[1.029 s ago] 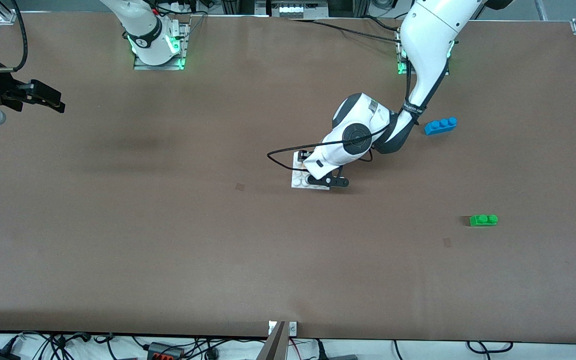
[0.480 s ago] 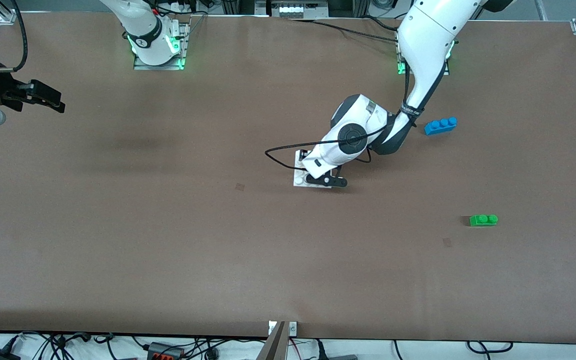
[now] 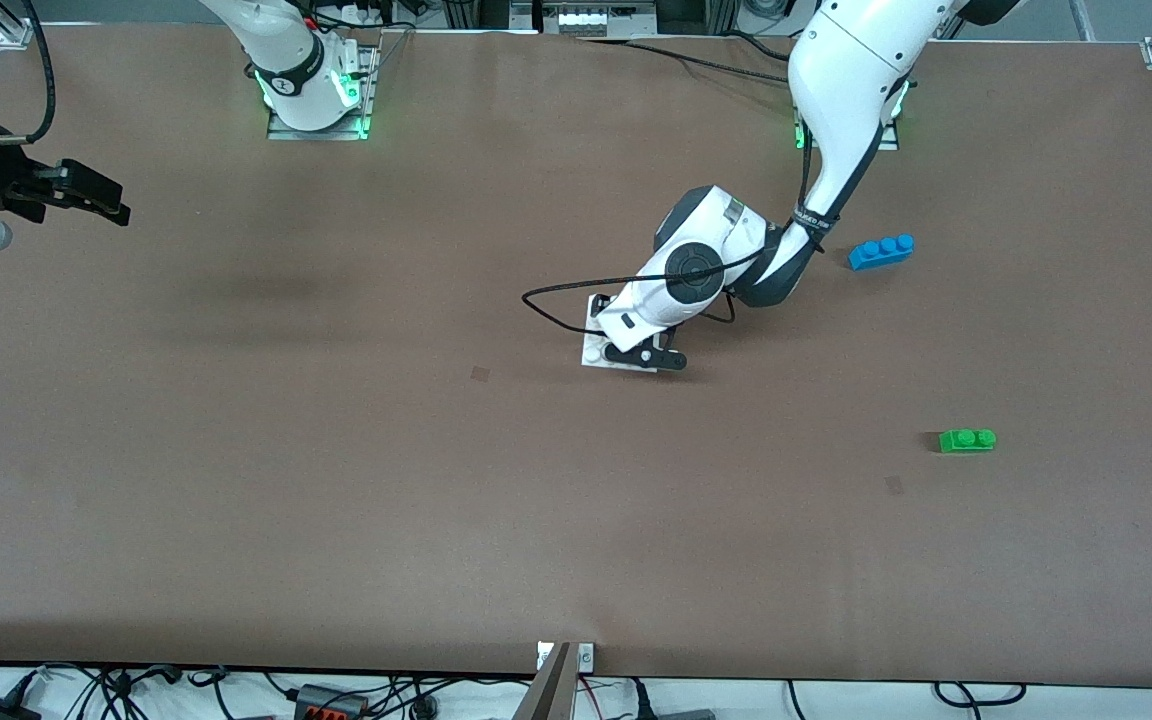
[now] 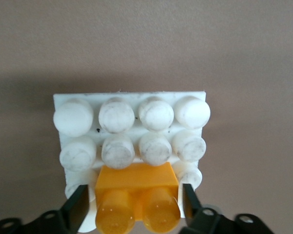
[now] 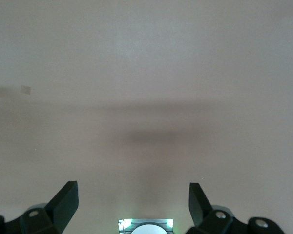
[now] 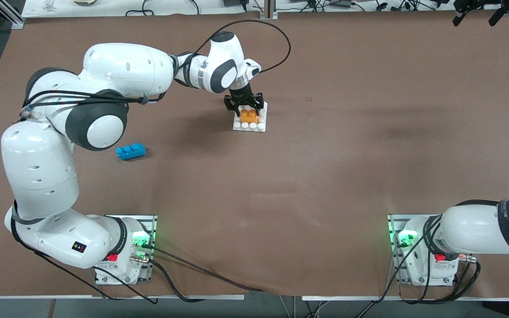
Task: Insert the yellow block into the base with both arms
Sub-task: 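Lower the yellow brick onto the plate studs and press it down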
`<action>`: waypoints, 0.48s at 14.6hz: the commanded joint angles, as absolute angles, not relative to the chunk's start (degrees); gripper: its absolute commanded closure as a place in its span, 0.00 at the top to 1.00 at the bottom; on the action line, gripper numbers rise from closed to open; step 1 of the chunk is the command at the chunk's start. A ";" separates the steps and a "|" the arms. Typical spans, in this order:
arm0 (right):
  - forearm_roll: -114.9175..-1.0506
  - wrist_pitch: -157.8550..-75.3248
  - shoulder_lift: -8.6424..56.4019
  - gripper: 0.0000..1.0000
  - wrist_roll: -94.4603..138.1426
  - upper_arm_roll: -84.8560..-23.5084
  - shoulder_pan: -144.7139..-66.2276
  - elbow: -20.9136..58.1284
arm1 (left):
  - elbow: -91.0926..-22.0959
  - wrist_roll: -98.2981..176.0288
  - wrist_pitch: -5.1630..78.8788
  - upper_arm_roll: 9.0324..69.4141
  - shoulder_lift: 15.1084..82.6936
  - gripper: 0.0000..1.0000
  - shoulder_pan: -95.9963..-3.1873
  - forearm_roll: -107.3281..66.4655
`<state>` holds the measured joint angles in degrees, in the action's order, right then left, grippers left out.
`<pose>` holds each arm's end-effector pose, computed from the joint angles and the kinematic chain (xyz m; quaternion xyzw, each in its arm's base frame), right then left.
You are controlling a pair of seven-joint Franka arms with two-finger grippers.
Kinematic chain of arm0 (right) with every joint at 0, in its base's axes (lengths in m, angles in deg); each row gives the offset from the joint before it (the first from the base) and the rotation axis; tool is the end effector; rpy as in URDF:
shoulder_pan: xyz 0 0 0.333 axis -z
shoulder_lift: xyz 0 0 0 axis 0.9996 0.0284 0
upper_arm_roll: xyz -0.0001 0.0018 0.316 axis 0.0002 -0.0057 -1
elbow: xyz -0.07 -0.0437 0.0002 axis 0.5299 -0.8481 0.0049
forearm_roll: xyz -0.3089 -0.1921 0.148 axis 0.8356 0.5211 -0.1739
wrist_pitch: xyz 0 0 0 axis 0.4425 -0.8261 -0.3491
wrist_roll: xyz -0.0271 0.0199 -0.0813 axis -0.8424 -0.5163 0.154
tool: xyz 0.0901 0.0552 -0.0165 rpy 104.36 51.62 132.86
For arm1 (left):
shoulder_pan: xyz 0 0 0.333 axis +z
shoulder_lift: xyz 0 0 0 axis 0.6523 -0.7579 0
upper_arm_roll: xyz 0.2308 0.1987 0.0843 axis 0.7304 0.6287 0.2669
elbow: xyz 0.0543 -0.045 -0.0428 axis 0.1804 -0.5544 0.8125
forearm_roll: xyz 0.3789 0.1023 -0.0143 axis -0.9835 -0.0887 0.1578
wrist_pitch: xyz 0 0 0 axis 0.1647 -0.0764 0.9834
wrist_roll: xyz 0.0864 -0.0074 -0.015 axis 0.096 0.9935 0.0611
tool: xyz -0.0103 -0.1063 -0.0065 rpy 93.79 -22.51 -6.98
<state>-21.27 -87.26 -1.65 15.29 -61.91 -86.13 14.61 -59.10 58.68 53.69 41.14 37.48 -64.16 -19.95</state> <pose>0.5339 0.0010 0.5988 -0.9982 0.0129 0.0589 0.0004 0.5070 -0.4085 0.2000 0.9884 -0.0332 -0.1096 0.0995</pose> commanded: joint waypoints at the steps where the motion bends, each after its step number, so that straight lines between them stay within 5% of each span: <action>1: -21.93 -86.40 -1.34 1.00 15.67 -61.92 -86.18 13.54 | -57.36 60.01 49.01 41.64 40.42 1.00 -63.31 -21.16; 7: -21.93 -86.40 -1.43 1.00 15.67 -61.92 -86.35 13.54 | -52.59 56.08 37.38 41.64 45.60 1.00 -55.50 -21.34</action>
